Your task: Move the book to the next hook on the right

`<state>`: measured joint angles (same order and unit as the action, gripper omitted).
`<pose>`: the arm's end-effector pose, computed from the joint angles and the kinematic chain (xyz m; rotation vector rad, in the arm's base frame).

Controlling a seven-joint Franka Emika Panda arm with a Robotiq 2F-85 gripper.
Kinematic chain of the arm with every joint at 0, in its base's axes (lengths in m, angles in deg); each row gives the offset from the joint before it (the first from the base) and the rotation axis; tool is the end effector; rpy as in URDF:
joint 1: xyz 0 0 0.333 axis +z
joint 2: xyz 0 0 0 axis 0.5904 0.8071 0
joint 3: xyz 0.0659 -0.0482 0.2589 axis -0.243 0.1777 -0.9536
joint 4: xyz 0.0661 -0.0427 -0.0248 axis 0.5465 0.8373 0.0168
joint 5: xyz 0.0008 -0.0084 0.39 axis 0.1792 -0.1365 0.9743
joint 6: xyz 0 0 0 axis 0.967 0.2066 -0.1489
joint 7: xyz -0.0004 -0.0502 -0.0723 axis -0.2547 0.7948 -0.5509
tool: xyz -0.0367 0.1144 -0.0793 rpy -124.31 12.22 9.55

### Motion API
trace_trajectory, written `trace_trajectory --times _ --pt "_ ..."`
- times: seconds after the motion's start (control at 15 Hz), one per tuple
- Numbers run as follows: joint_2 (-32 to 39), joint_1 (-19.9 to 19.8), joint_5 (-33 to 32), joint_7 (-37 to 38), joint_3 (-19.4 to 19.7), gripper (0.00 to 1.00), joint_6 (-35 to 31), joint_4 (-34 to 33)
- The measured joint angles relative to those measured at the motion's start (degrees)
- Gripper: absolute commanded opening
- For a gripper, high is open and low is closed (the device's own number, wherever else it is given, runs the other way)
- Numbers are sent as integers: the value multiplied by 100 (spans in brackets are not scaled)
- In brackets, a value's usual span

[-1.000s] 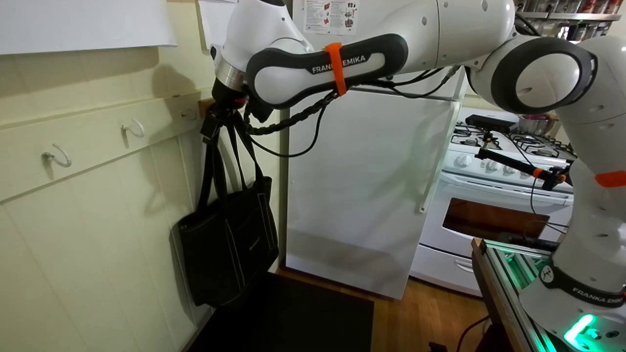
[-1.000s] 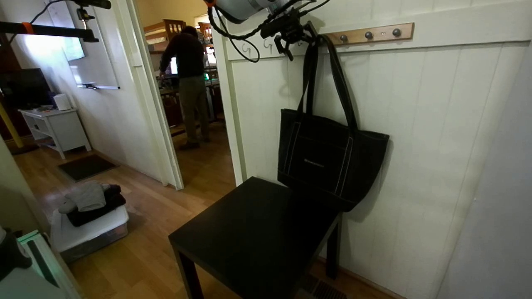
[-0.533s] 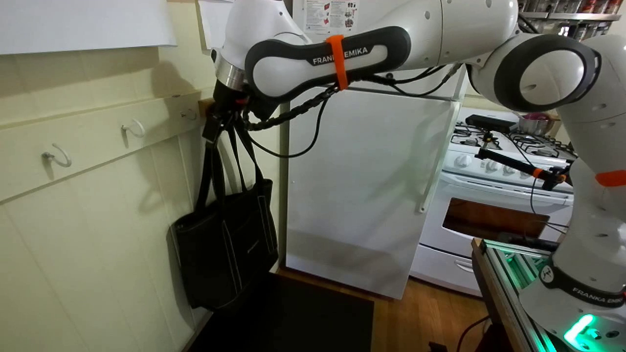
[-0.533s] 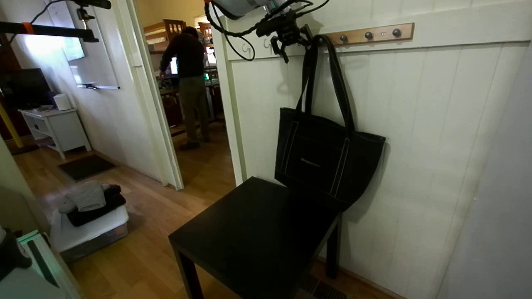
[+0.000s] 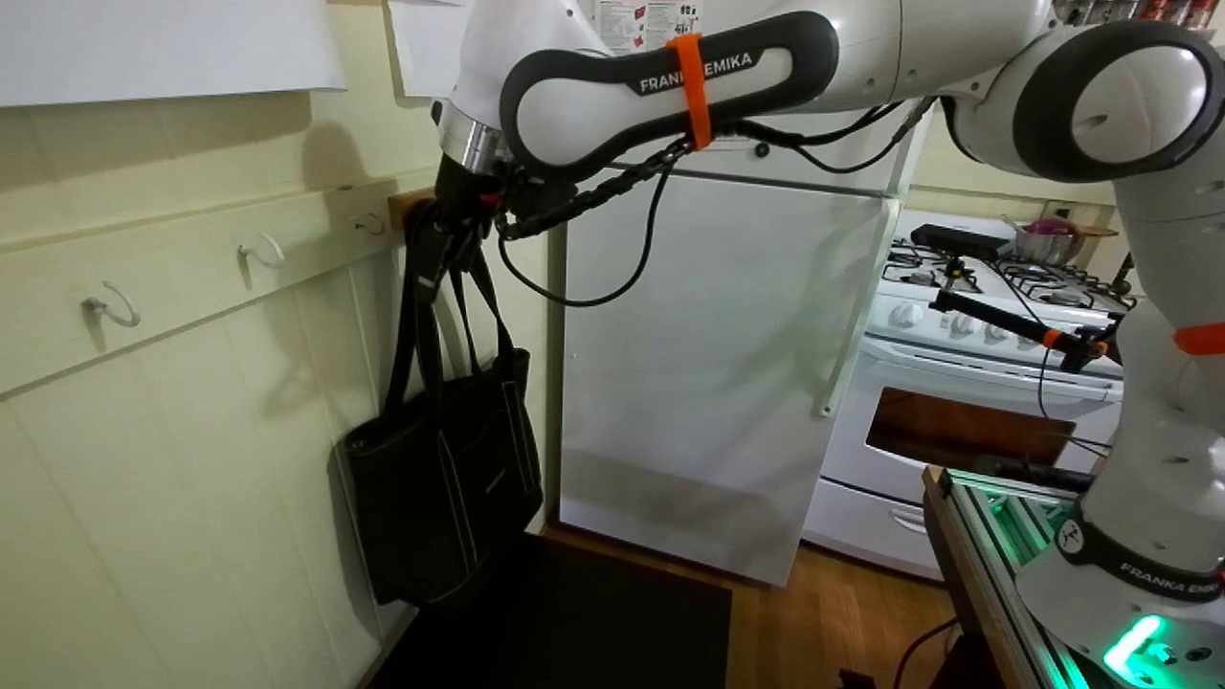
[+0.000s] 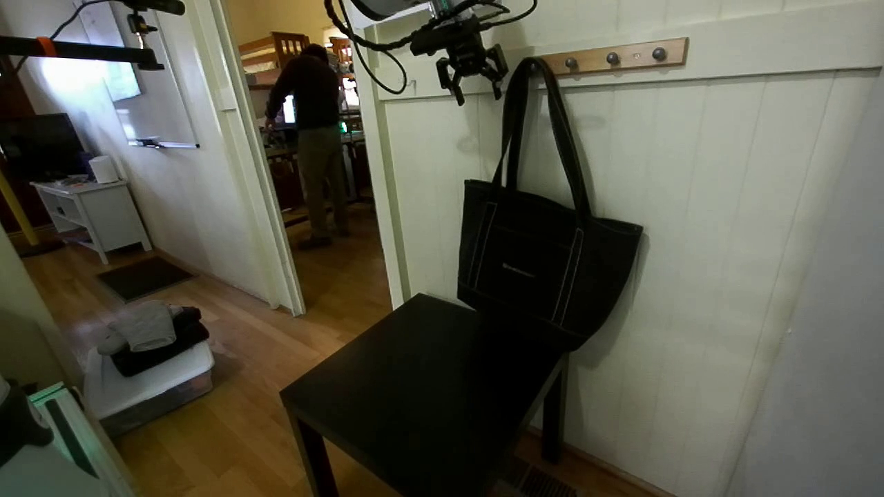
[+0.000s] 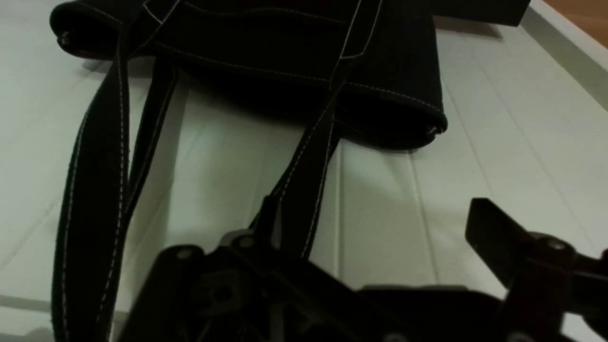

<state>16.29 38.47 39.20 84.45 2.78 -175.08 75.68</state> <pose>0.7474 0.0276 0.3979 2.9794 0.1746 0.6307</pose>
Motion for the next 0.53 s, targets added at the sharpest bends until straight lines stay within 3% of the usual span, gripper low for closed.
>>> trace_trajectory --times 0.53 --pt "-1474 -81 85 457 183 100 -348 2078"
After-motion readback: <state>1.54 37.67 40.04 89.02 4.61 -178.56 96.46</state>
